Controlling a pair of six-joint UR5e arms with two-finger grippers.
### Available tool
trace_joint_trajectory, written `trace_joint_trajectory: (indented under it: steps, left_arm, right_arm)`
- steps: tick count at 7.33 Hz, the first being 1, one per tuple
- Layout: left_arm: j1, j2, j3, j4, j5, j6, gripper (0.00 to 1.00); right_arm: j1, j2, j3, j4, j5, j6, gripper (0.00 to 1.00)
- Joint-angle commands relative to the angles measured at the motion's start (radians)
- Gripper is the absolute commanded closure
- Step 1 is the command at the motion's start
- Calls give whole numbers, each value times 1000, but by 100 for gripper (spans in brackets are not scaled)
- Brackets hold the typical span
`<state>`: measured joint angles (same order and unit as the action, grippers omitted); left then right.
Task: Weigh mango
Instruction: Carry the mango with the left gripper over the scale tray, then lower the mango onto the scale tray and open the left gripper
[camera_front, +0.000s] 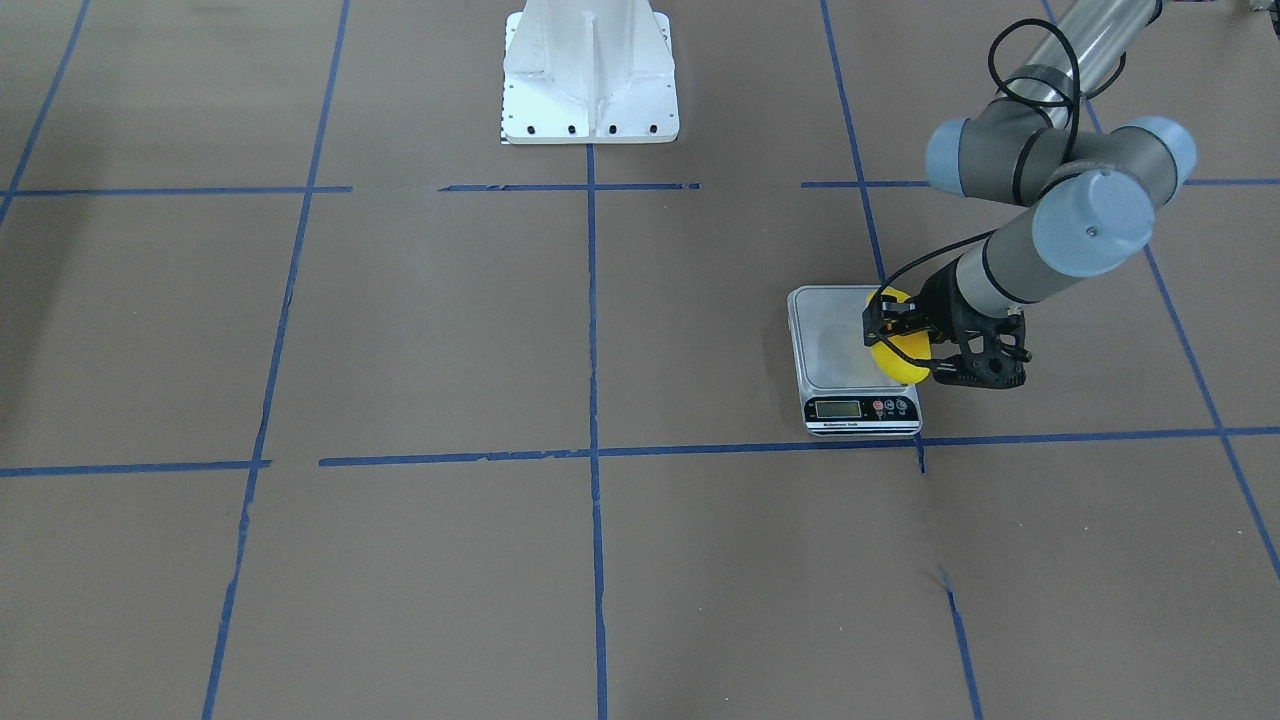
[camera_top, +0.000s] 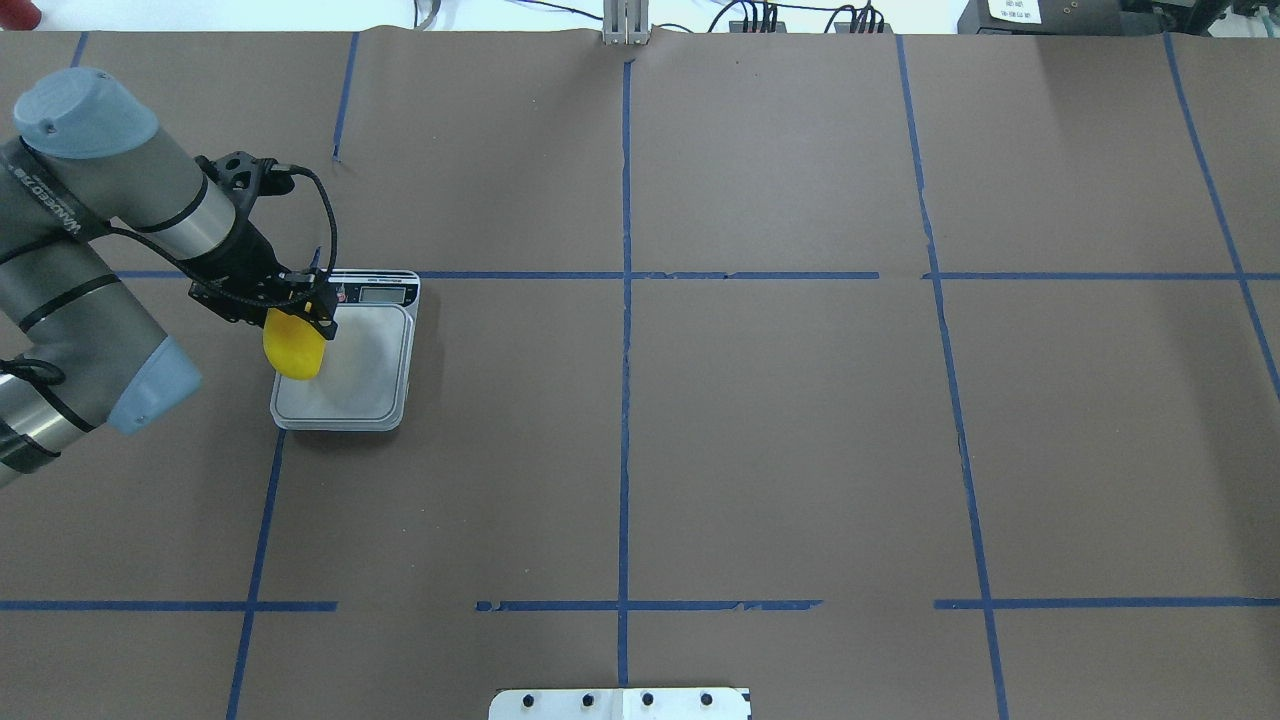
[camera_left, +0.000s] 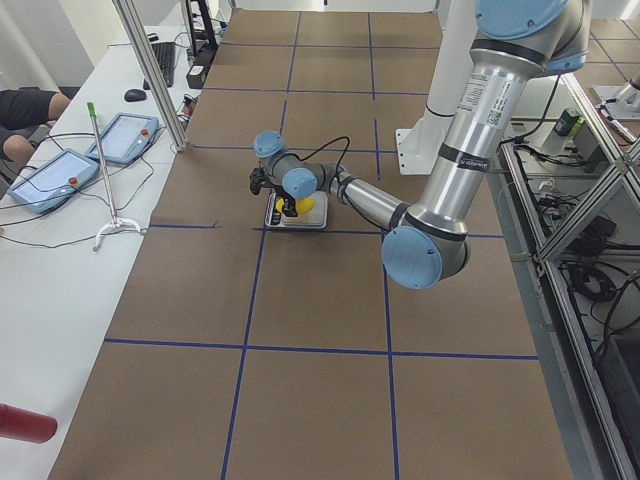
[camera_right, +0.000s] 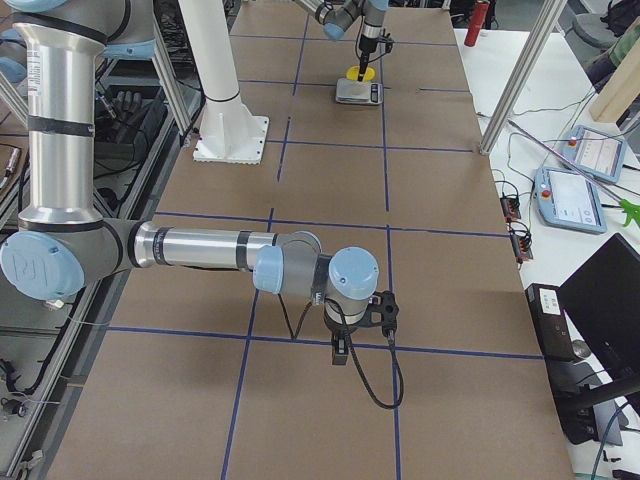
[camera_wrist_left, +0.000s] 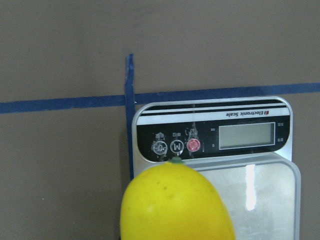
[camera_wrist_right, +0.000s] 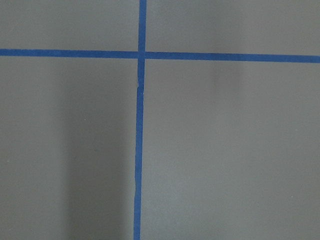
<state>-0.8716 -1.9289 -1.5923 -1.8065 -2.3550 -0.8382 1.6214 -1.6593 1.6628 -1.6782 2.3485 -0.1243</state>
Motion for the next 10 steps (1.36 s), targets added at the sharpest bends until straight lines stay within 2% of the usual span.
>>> trace_joint_trajectory:
  steps: [1,6,7,9,10]
  left_arm:
    - [28,-4,2,-5,-3,-33,100]
    - [28,-10,6,-7,-3,-29,100]
    - [29,-10,12,-8,-3,-27,65]
    - [36,-10,28,-52,-3,-33,28]
    - [36,-10,25,-53,-3,-36,0]
  right_arm:
    - [0,1,0,0,0,0,0]
    - [0,0,0,0,0,0,0]
    - [0,1,0,0,0,0,0]
    - [0,-1,0,0,0,0,0]
    - [0,1,0,0,0,0,0]
